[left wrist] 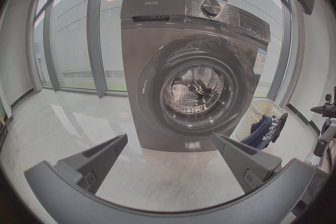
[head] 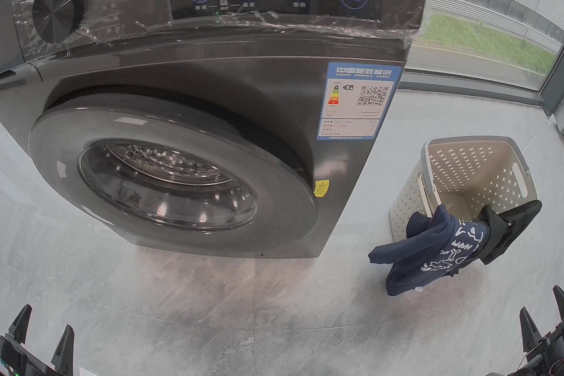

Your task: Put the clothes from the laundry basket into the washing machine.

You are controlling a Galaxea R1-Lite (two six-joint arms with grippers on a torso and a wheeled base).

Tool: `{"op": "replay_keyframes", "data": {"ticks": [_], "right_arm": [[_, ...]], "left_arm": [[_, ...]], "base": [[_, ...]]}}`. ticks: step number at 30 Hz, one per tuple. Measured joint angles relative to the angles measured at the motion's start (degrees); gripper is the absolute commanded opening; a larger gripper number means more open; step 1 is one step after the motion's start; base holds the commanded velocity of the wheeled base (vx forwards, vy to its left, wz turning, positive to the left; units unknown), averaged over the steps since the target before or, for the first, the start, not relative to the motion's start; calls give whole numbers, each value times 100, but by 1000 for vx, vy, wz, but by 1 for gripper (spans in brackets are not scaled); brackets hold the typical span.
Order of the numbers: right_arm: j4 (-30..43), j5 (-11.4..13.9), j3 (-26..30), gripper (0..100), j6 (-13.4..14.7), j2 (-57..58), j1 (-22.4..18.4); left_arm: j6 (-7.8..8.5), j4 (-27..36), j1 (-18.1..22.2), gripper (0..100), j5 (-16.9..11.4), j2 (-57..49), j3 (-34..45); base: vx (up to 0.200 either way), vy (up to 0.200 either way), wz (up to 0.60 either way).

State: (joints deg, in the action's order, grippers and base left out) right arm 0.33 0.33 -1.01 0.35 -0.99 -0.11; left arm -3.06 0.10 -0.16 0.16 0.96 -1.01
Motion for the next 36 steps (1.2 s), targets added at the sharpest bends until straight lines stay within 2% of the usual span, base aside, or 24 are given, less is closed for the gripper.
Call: {"op": "replay_keyframes", "data": {"ticks": [24,28,30,36], "right_arm": [[0,5,0,100,0,2,0],[0,21,0,100,-2,0,-2],[7,21,0,100,0,2,0],[5,38,0,100,-9,2,4]], "left_arm": [[0,0,-2,100,0,0,0],[2,0,-2,100,0,0,0],[0,-2,0,100,-2,0,0],[0,0,0,100,0,-2,0]], "base": [[0,0,0],[0,200,0],[0,200,-600],[0,0,-400]]}}
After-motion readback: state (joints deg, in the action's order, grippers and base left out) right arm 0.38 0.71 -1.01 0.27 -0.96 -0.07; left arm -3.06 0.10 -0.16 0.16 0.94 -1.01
